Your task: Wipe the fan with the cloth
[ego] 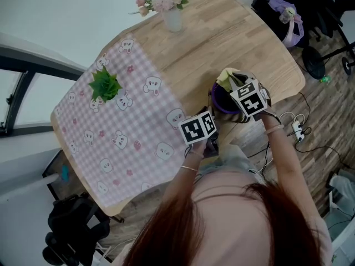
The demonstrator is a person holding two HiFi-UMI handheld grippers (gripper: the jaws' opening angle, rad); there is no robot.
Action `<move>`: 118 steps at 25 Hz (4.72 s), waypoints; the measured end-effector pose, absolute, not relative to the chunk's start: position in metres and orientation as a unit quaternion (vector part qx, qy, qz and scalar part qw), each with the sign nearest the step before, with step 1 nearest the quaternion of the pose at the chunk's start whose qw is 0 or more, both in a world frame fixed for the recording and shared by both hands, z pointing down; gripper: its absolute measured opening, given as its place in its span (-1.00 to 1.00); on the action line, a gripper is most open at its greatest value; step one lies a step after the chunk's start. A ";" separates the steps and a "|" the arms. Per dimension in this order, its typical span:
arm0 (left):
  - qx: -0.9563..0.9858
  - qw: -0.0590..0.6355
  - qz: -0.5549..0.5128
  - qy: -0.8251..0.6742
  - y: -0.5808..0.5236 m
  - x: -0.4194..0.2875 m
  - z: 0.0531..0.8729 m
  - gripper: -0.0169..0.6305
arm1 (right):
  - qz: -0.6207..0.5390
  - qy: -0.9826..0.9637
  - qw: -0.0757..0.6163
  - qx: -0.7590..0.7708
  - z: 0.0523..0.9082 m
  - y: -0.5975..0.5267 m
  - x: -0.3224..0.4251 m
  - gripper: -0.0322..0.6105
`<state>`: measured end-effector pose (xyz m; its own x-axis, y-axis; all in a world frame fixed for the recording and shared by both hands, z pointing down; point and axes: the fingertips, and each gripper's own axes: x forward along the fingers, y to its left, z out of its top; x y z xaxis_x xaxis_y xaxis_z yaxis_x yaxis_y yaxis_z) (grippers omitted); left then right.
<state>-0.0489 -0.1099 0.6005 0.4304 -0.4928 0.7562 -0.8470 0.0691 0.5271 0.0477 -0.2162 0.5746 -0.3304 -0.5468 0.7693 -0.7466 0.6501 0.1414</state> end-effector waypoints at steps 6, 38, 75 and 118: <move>0.659 0.526 0.167 -0.511 -0.110 -0.048 0.601 -0.79 | 0.126 -0.803 0.416 0.408 0.576 -0.215 0.055 -0.82; 0.647 0.522 0.154 -0.534 -0.109 -0.049 0.600 -0.79 | 0.180 -0.785 0.389 0.448 0.572 -0.192 0.091 -0.82; 0.641 0.521 0.150 -0.544 -0.108 -0.049 0.602 -0.78 | 0.191 -0.781 0.385 0.454 0.572 -0.151 0.110 -0.82; 0.636 0.526 0.136 -0.548 -0.107 -0.049 0.601 -0.77 | 0.205 -0.804 0.367 0.420 0.568 -0.101 0.076 -0.82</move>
